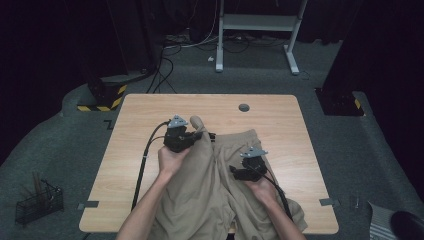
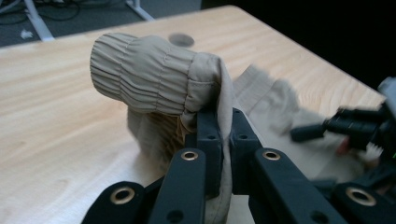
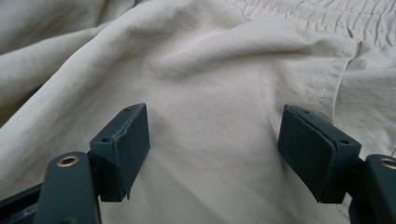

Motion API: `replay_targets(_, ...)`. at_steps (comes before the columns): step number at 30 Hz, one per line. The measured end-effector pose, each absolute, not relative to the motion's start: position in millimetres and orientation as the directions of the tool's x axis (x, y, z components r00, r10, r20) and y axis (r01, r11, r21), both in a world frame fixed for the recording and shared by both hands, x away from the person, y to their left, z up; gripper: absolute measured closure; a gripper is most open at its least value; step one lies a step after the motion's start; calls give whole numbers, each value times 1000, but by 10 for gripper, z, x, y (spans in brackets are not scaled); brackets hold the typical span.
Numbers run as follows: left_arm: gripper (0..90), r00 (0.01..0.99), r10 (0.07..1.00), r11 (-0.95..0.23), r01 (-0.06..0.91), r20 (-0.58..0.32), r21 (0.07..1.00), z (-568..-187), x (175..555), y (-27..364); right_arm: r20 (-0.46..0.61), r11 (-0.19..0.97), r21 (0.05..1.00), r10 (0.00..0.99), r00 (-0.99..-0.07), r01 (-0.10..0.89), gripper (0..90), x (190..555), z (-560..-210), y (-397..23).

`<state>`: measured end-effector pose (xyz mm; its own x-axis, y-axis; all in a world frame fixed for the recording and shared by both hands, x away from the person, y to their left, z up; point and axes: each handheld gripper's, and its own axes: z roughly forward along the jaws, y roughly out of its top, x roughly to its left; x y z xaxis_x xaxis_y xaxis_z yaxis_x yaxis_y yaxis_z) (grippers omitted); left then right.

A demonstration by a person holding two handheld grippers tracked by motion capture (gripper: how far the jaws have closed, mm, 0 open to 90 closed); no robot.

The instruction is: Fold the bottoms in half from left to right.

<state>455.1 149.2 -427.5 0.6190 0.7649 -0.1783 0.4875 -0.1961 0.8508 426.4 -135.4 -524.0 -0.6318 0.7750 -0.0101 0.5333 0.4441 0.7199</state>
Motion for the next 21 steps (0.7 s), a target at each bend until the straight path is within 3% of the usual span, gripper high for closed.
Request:
replay_targets(7,860,607,773,-183,494,-186,850,-4230,4569,1558,-8,461,718,755,-656,521,275,4377,-5235,-1039)
replay_targets(10,860,619,765,-196,490,-181,850,-4254,4551,1517,-4,409,760,780,-626,505,332,4249,-5058,-1251)
replay_targets(15,859,641,745,-214,491,-184,845,-4309,4574,1353,-18,384,764,815,-579,518,338,4192,-4912,-1642)
replay_targets(21,857,670,719,-241,487,-183,839,-4365,4587,1129,14,413,686,816,-578,599,331,4224,-5150,-1848)
